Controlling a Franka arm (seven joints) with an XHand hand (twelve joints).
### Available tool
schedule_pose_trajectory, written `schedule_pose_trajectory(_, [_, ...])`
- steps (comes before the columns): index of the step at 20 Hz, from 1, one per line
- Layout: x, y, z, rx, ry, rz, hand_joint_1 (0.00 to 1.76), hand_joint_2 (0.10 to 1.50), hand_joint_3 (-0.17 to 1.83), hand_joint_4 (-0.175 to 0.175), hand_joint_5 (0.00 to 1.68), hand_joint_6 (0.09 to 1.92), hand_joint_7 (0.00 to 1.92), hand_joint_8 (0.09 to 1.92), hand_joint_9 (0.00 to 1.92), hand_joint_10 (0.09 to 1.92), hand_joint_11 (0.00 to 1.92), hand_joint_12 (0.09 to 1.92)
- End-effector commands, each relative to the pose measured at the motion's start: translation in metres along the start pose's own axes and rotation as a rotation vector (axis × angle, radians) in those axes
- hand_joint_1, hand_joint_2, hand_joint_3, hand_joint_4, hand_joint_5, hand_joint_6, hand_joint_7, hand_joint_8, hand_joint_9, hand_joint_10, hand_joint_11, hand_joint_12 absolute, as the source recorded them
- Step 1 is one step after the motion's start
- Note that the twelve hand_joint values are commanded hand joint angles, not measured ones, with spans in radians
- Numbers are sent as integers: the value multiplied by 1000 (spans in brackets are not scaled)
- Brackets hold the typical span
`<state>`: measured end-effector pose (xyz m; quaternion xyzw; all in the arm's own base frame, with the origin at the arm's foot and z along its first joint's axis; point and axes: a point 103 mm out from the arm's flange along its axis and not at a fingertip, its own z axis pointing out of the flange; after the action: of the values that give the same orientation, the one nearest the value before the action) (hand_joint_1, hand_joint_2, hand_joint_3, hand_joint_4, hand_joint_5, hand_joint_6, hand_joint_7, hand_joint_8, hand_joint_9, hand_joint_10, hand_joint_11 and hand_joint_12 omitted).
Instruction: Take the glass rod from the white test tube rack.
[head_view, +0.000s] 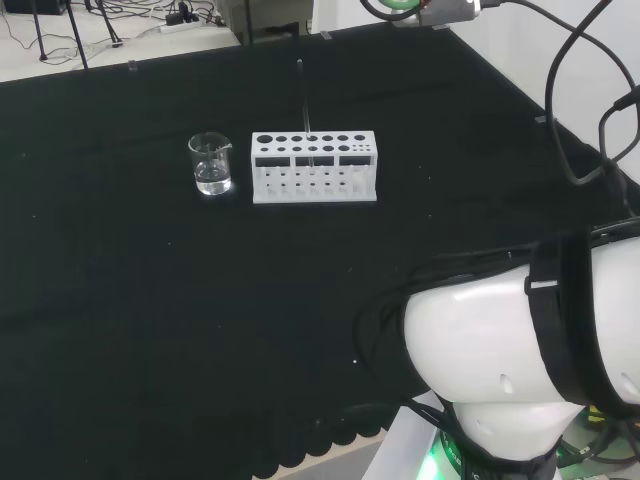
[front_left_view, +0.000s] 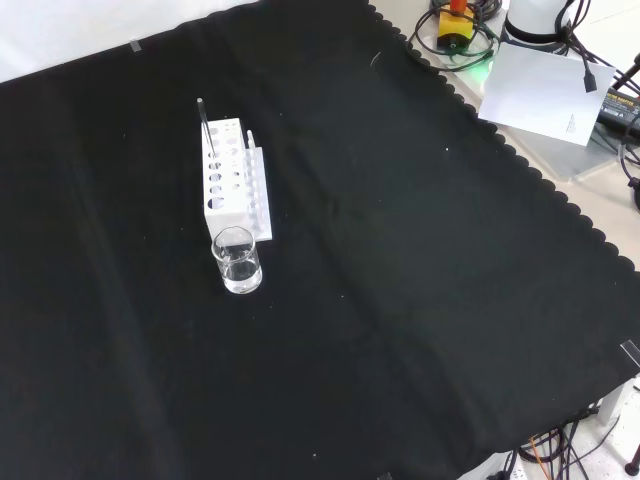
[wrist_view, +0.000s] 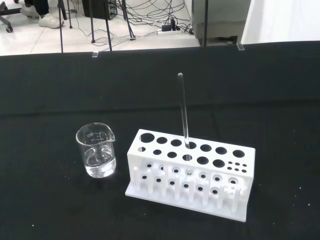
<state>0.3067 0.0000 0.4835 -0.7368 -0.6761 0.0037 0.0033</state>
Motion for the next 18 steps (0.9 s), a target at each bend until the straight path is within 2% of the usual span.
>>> schedule_pose_trajectory(1, [0,1,0,-9,-5,1,630,805,616,-141,2,87,0,335,0,408,0,692])
schedule_pose_trajectory(5, [0,2,2,-11,-7,6,619,854,528,-141,9,87,0,304,0,375,0,634])
schedule_pose_trajectory(12, [0,5,4,-2,0,11,617,865,505,-141,15,87,0,316,0,379,0,611])
schedule_pose_trajectory(18, [2,15,6,9,-14,7,616,877,472,-139,24,87,0,382,0,507,0,773])
